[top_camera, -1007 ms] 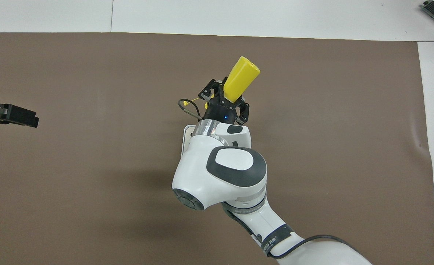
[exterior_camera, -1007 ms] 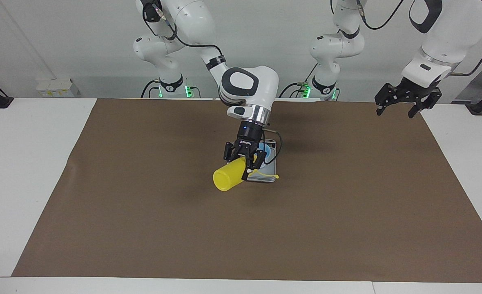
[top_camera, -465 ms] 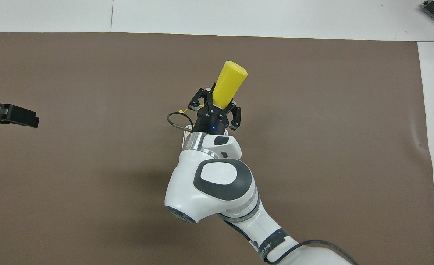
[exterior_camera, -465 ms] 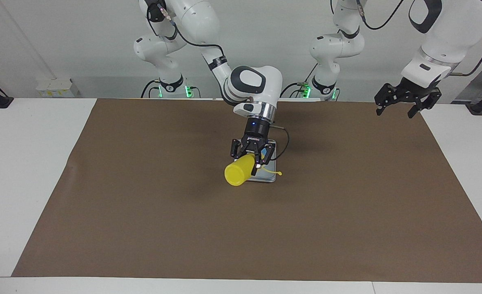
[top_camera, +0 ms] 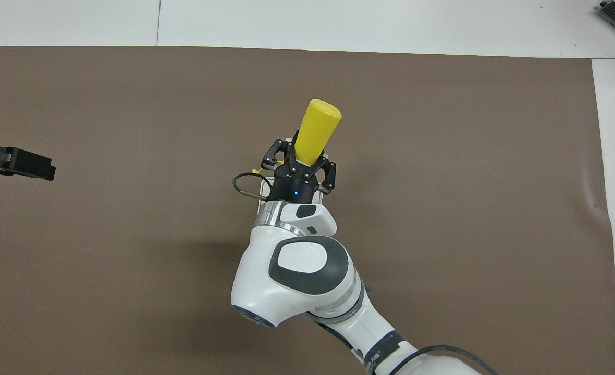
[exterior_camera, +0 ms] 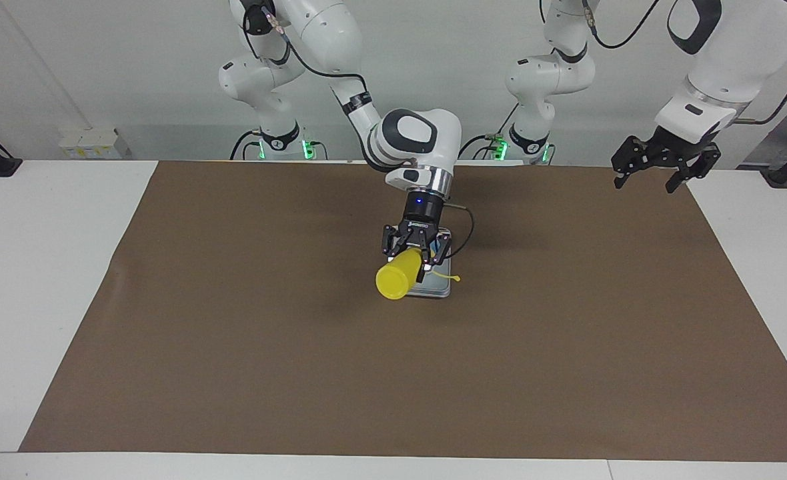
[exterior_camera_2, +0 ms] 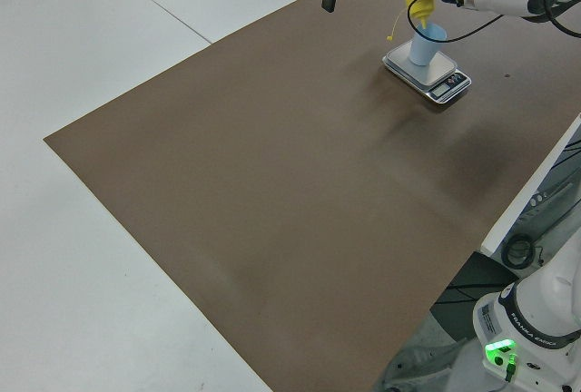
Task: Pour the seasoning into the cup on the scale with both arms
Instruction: 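Tilt the bottle nozzle down over the blue cup with the right gripper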
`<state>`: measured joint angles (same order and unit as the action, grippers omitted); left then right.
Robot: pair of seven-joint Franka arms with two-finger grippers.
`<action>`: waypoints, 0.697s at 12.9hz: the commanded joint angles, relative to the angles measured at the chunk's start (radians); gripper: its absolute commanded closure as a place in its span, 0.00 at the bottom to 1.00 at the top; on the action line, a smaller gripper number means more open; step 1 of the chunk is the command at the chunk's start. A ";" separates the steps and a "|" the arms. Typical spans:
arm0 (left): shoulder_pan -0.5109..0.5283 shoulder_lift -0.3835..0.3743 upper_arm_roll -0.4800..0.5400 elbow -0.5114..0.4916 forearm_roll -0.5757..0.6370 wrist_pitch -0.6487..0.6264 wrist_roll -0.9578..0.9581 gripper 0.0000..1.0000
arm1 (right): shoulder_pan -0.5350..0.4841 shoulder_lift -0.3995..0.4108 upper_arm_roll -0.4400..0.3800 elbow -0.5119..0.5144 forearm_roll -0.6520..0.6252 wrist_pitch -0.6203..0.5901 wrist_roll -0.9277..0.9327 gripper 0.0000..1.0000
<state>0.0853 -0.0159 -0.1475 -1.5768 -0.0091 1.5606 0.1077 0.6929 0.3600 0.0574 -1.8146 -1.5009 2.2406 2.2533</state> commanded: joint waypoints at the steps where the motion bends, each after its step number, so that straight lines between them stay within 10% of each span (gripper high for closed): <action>1: 0.001 -0.006 -0.001 -0.012 0.009 0.002 0.012 0.00 | -0.001 -0.038 0.002 -0.031 -0.047 -0.013 0.025 1.00; 9: 0.001 -0.006 -0.001 -0.012 0.009 0.002 0.013 0.00 | -0.048 -0.075 0.006 -0.023 0.014 0.039 0.023 1.00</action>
<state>0.0853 -0.0159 -0.1481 -1.5785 -0.0091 1.5606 0.1077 0.6774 0.3355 0.0558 -1.8159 -1.4969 2.2453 2.2549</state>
